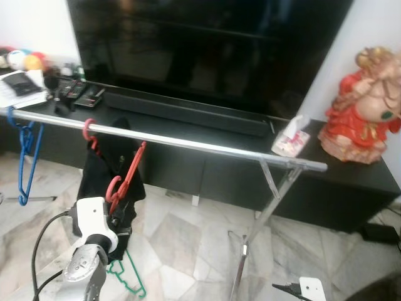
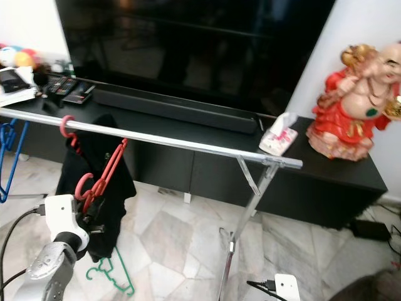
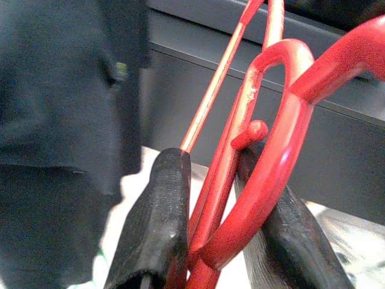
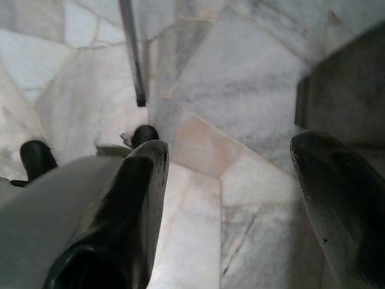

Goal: Hang hanger

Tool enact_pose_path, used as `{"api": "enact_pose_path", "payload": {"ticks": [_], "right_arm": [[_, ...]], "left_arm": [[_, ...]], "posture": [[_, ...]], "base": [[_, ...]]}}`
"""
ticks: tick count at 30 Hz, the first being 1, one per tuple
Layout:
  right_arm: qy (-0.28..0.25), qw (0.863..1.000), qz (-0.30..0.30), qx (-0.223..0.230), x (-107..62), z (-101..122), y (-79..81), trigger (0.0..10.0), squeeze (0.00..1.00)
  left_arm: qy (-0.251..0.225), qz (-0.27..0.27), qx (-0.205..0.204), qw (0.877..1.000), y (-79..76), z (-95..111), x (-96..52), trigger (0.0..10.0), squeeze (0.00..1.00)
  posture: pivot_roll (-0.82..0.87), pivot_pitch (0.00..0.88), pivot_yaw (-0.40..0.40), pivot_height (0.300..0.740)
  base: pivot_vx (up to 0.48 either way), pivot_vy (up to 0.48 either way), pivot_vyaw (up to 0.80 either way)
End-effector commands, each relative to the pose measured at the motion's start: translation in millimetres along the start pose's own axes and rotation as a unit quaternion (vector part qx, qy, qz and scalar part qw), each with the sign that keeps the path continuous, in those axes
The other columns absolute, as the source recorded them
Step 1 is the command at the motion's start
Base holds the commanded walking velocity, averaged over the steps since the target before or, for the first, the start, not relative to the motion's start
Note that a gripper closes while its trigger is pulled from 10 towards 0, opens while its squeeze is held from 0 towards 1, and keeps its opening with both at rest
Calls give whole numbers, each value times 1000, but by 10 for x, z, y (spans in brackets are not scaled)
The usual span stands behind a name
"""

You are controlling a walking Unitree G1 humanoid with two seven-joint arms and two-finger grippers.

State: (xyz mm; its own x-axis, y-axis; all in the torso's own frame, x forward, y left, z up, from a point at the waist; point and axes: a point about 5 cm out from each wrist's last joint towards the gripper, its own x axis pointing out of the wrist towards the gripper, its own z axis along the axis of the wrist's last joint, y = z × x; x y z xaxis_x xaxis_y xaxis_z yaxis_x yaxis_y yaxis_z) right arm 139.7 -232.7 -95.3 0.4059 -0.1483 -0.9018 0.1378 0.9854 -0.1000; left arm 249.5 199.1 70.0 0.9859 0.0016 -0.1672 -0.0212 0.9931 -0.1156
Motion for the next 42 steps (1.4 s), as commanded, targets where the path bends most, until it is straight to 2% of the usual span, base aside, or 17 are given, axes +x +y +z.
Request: {"api": "enact_pose_path", "payload": {"ticks": [1, 11, 28, 42], "right_arm": [[-6, 1000, -6, 0, -2, 41, -47, 10000, 0], [-6, 1000, -5, 0, -1, 40, -41, 10000, 0], [-5, 1000, -4, 0, -2, 35, -42, 10000, 0], [0, 1000, -10, 6, -1, 23, -45, 10000, 0]], "left_arm": [[4, -12, 13, 1000, -46, -1, 12, 10000, 0], [5, -17, 16, 1000, -62, -7, 18, 10000, 0], [13, -48, 25, 998, -159, -31, 17, 10000, 0], [23, -73, 42, 996, -207, -30, 19, 10000, 0]], "posture": [[41, 0, -99, 740], [41, 0, -97, 740], [42, 0, -98, 740], [47, 0, -94, 740]], "base": [[0, 480, 0], [0, 380, 0], [0, 0, 0], [200, 0, -30]]}}
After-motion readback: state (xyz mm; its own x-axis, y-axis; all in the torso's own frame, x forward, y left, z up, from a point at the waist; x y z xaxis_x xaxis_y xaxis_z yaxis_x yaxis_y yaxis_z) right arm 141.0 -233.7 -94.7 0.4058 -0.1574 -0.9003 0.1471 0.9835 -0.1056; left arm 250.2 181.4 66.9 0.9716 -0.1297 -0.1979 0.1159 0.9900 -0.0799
